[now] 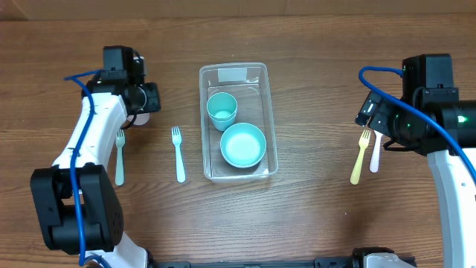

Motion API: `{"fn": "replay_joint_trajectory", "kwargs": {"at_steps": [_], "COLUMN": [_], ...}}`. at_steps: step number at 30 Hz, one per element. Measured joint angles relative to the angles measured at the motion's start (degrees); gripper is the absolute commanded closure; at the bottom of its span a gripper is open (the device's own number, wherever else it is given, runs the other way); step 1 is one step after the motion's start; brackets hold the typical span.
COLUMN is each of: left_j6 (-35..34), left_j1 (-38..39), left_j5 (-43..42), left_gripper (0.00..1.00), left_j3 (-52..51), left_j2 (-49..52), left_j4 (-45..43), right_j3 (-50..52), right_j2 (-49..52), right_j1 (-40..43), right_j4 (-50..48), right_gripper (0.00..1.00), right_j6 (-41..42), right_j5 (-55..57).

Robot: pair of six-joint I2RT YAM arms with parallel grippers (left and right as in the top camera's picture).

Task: Pack container
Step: 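Lower the left gripper and grasp the pink cup rim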

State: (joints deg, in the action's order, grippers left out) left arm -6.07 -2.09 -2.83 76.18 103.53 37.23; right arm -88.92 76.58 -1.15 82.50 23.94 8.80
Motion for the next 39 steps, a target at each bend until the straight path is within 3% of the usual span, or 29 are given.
{"fn": "replay_joint_trajectory", "kwargs": {"at_steps": [12,21,24,34,39], "left_j6": [3.1,3.3,3.3,3.3,2.2], "left_j1": [1.4,1.4,1.4,1.4,1.4], "left_j5": [3.8,7.6,8.1,8.7,8.7], "left_gripper": [0.63,0.82,0.95,0.96,0.96], "left_j3": [-0.1,-0.1,-0.1,0.7,9.3], "left_j2": [3.4,3.4,3.4,3.4,3.5], "left_j4": [0.4,0.5,0.5,1.7,8.1], "right_j3": [0.0,0.0,0.0,0.0,0.0], "right_j2": [0.0,0.0,0.0,0.0,0.0], "right_j1": [0.0,0.0,0.0,0.0,0.0], "right_j4": [0.0,0.0,0.1,0.0,0.0], "right_gripper": [0.0,0.0,0.0,0.0,0.0], "right_j6": [0.0,0.0,0.0,0.0,0.0], "right_j5": [0.0,0.0,0.0,0.0,0.0]}}
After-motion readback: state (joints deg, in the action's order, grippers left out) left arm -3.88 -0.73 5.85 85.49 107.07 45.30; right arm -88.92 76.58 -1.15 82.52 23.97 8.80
